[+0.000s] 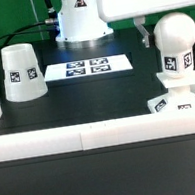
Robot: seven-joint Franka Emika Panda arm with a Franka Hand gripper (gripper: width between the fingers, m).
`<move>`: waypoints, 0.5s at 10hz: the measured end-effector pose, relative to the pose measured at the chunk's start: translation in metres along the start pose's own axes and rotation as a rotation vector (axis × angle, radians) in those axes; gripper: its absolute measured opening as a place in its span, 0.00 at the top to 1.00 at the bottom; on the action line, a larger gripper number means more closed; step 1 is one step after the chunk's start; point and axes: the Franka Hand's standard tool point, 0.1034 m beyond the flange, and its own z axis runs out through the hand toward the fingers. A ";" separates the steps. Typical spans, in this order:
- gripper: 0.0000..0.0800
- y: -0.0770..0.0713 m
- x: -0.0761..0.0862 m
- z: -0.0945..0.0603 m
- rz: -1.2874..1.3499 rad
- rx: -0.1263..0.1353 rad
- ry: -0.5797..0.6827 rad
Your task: Assemble lamp
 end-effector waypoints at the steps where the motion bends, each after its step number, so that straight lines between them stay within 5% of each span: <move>1: 0.28 0.000 0.000 0.000 0.077 0.000 -0.001; 5: 0.28 0.000 -0.003 0.001 0.506 0.010 -0.025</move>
Offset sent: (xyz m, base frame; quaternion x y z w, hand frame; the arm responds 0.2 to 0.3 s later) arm -0.0003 0.0017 -0.0010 -0.0027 -0.0184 0.2856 0.9582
